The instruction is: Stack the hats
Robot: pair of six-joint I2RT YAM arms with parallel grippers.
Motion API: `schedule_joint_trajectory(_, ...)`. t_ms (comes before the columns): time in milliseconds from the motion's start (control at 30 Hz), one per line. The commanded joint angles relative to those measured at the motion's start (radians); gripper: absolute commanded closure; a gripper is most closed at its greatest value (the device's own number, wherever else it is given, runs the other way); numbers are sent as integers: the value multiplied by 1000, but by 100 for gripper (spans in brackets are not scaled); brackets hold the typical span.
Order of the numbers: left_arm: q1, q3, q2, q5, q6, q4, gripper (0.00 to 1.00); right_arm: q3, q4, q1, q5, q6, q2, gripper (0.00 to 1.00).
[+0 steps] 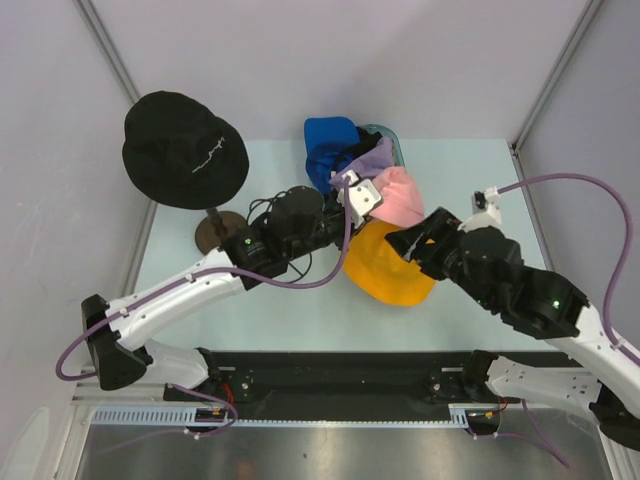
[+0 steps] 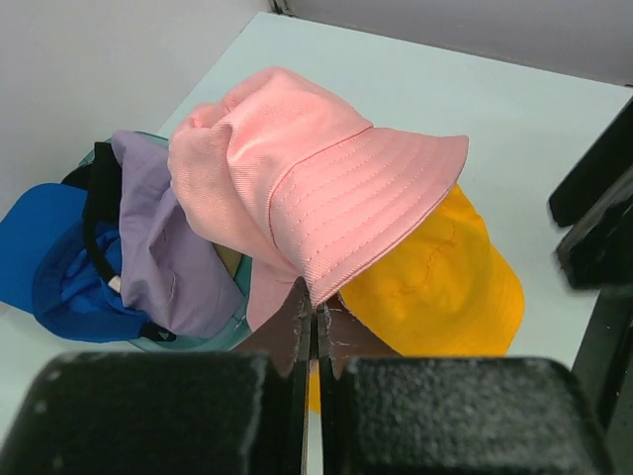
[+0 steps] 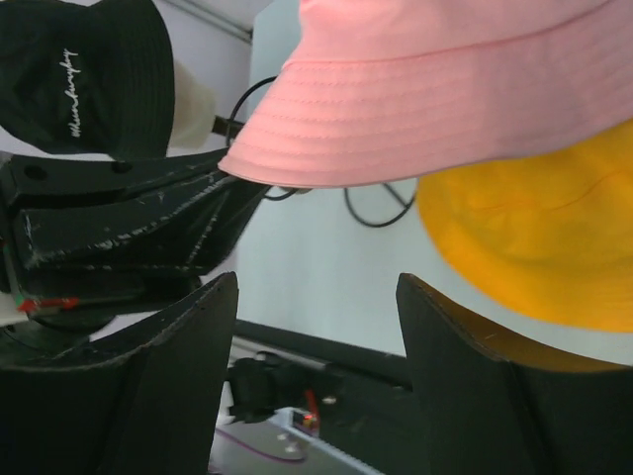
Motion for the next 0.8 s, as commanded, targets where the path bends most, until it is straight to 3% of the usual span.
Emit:
schedule_joint_trajectory(0,-22,-19,-55,-20,27,16,100,-35,99,97,120,321,36,29)
schedule_joint_trajectory(200,-32,-52,-84,-22,23,11,100,-107,162,148,253,454,56,29)
schedule_joint_trajectory(467,-45,-90,-104,-26,23,13,100,-164,223,217,470,461,-10,30)
schedule_joint_trajectory(767,-65,-104,-115,-20,21,8,100,-242,227,222,559,520,-68,29)
